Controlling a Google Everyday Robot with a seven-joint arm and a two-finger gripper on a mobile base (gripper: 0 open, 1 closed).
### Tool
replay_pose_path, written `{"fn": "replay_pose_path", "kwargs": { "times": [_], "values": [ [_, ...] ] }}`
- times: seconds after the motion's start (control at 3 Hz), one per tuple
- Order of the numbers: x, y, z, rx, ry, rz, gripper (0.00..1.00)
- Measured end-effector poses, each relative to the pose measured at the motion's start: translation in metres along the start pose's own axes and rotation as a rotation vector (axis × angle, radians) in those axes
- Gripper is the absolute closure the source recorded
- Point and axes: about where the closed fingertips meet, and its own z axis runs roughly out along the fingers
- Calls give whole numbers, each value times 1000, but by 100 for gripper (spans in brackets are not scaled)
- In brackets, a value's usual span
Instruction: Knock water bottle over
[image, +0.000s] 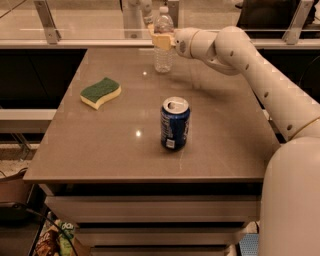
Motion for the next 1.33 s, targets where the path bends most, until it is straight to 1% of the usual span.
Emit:
{"fn": "replay_pose_path", "kwargs": {
  "times": [0.33, 0.67, 1.0, 1.33],
  "values": [
    [-5, 3, -5, 13, 15, -2, 100],
    [-11, 1, -16, 37, 43, -14, 100],
    [-18, -4, -35, 85, 91, -34, 100],
    [-25, -8, -56, 136, 166, -55, 100]
  ]
}}
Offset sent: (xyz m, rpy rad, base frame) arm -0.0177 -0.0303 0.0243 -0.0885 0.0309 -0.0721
